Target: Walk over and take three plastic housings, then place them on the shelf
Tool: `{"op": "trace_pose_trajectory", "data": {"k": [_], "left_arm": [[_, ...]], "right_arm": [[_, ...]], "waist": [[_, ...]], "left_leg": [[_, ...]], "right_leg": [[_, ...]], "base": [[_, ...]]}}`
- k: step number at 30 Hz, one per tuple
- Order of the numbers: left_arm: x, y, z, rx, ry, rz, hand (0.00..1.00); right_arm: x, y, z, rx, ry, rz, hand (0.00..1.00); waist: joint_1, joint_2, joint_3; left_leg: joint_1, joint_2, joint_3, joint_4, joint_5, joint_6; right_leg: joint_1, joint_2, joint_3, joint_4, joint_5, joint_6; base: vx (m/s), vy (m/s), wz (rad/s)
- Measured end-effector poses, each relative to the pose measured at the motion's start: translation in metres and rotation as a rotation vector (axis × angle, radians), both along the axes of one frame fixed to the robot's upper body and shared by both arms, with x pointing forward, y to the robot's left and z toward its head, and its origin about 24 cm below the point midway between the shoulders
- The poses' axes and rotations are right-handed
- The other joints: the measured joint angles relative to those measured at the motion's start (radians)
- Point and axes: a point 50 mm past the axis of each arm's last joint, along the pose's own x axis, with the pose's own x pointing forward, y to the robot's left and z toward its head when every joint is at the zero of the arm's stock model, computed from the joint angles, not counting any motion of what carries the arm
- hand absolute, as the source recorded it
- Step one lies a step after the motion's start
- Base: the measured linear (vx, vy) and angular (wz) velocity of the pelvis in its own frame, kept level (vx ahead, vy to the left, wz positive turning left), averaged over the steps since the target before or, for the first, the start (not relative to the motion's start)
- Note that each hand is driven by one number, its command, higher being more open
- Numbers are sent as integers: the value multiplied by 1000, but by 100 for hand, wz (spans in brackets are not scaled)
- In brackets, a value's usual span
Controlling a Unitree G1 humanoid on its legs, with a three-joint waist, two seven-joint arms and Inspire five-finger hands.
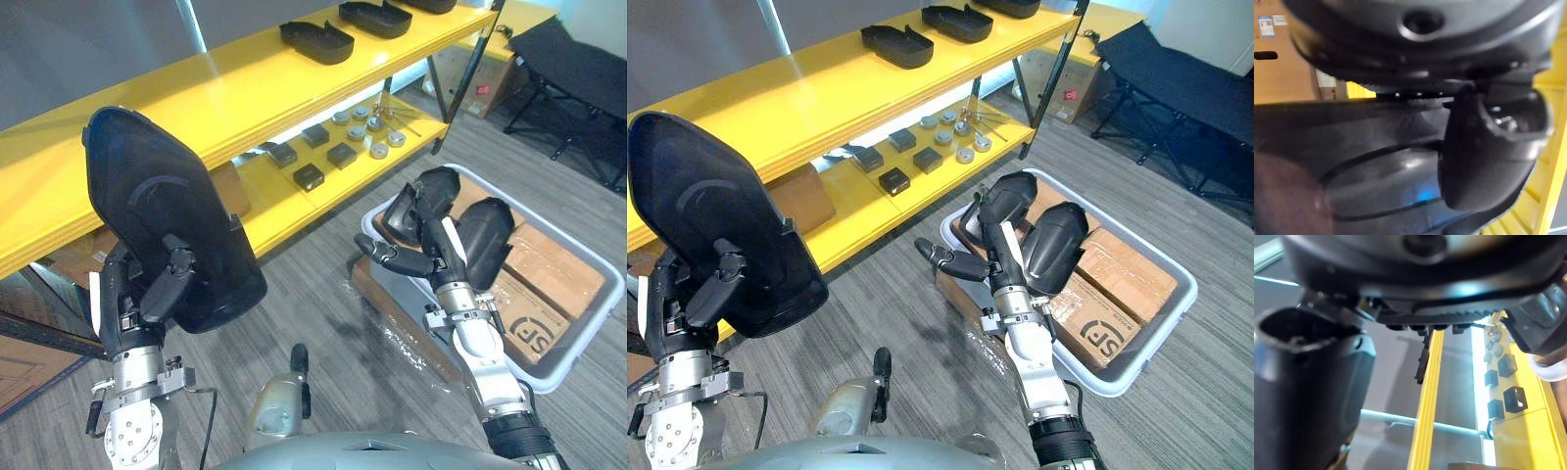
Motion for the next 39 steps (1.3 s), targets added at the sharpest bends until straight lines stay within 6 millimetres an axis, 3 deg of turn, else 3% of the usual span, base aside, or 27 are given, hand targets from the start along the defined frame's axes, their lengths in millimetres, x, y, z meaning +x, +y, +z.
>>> {"op": "trace_pose_trajectory", "data": {"k": [4, 6, 8, 9, 10, 12, 14, 16, 17, 18, 19, 20, 22, 23, 24, 26, 28, 31, 32, 34, 35, 36, 38, 39], "left_arm": [[5, 0, 5, 12, -28, -20, 0], [6, 3, 7, 24, -39, -18, 0], [5, 10, 10, 46, -43, 6, 0], [5, 11, 10, 49, -43, 9, 0], [6, 15, 12, 65, -46, 23, 0], [10, 16, 17, 75, -67, 28, 0], [15, 16, 21, 83, -89, 25, 0], [24, 16, 30, 94, -133, 11, 0], [29, 14, 33, 95, -153, 0, 0], [37, 10, 34, 86, -167, -16, 0], [40, 9, 33, 82, -165, -21, 0], [40, 9, 30, 78, -154, -22, 0], [40, 9, 30, 83, -151, -22, 0], [40, 11, 30, 87, -150, -24, 0], [40, 10, 27, 70, -139, -22, 0], [34, 11, 21, 61, -110, -26, 0], [32, 11, 18, 46, -102, -20, 0], [27, 9, 12, 8, -81, 10, 0], [25, 9, 10, -3, -75, 15, 0], [25, 9, 8, -35, -79, 16, 0], [25, 8, 9, -38, -81, 13, 0], [26, 8, 9, -39, -81, 10, 0], [27, 6, 9, -38, -81, -3, 0], [28, 1, 8, -47, -81, -25, 0]], "right_arm": [[3, 6, 0, 40, -11, -37, 100], [4, 6, 2, 50, -24, -53, 100], [4, 9, 1, 78, -22, -71, 100], [4, 10, 1, 82, -21, -72, 100], [3, 13, -1, 98, -17, -74, 100], [1, 13, -1, 106, -24, -78, 100], [1, 8, -1, 103, -26, -86, 100], [2, -5, 6, 88, -47, -83, 100], [2, -13, 10, 84, -57, -79, 100], [1, -26, 15, 78, -69, -80, 100], [1, -30, 17, 80, -73, -80, 100], [0, -34, 22, 91, -91, -70, 100], [0, -36, 34, 104, -135, -42, 100], [0, -34, 44, 95, -176, -17, 100], [2, -35, 48, 78, -190, -4, 100], [7, -36, 57, 35, -209, 41, 100], [9, -37, 61, 52, -218, 62, 100], [10, -35, 59, 64, -206, 80, 100], [9, -36, 59, 83, -208, 80, 100], [9, -37, 58, 100, -205, 68, 100], [8, -37, 56, 125, -207, 44, 100], [8, -37, 56, 145, -213, 28, 100], [7, -37, 54, 207, -230, -10, 100], [6, -38, 53, 257, -236, -55, 100]], "waist": [[32, -2, 2], [27, -2, 2], [24, -10, 1], [23, -12, 1], [21, -20, -1], [5, -24, -4], [-13, -24, -4], [-31, -25, -5], [-44, -27, -5], [-63, -27, -5], [-68, -28, -5], [-75, -37, -5], [-80, -64, -15], [-71, -96, -26], [-66, -78, -26], [-49, -36, -49], [-37, -30, -51], [-29, -21, -46], [-28, -3, -38], [-34, 6, -27], [-36, 9, -28], [-42, 10, -28], [-62, 2, -25], [-84, -5, -20]], "left_leg": [[-31, -36, -13, 154, -140, 21], [-27, -54, -28, 170, -168, 34], [20, -69, -46, 122, -179, 47], [30, -70, -48, 112, -180, 48], [73, -76, -66, 65, -180, 57], [113, -84, -100, 25, -175, 73], [159, -91, -133, -17, -172, 79], [181, -98, -183, -44, -172, 79], [181, -107, -214, -47, -173, 79], [203, -123, -264, -53, -175, 79], [216, -129, -279, -54, -170, 75], [242, -146, -311, -45, -183, 65], [243, -180, -355, -7, -224, 51], [240, -213, -375, 34, -279, 42], [240, -197, -374, 60, -310, 40], [227, -105, -321, 111, -358, 5], [237, -72, -289, 133, -362, -11], [191, -52, -221, 337, -361, -17], [154, -31, -185, 455, -356, -26], [87, 4, -113, 604, -323, -71], [75, 59, -69, 587, -362, -42], [71, 87, -57, 550, -375, -41], [61, 130, -58, 376, -371, -53], [54, 149, -79, 204, -311, -80]], "right_leg": [[56, -48, -29, 33, 26, 41], [3, -100, -19, 193, 61, -1], [-94, -161, 34, 399, 211, -107], [-104, -166, 46, 422, 235, -116], [-169, -162, 125, 522, 244, -108], [-230, -129, 160, 561, 160, -96], [-284, -85, 166, 500, 103, -100], [-373, -11, 214, 333, 96, -105], [-411, 21, 264, 251, 108, -87], [-445, 55, 340, 139, 138, -49], [-451, 63, 361, 104, 150, -38], [-450, 65, 386, 43, 182, -41], [-435, 56, 402, -20, 253, -83], [-402, 34, 408, -57, 353, -75], [-389, 44, 386, -53, 339, -82], [-345, 92, 325, -69, 311, -109], [-309, 118, 300, -92, 299, -121], [-213, 140, 274, -150, 285, -125], [-182, 152, 273, -159, 277, -127], [-132, 146, 267, -196, 265, -134], [-108, 145, 261, -212, 265, -133], [-101, 143, 259, -218, 263, -131], [-92, 107, 250, -219, 251, -112], [-91, 56, 252, -199, 232, -83]], "base": [[241, 141, 25], [199, 186, 36], [189, 172, 20], [228, 157, 14], [233, 138, 23], [244, 115, 43], [251, 71, 51], [242, 11, 66], [212, -63, 113], [227, -84, 115], [258, -121, 116], [324, -216, 98], [332, -270, 94], [227, -211, 66], [270, -229, 69], [262, -183, 46], [248, -154, 37], [191, -94, 20], [153, -36, 7], [133, 43, 7], [133, 76, 12], [139, 111, 17], [130, 194, 23], [154, 274, 17]]}}
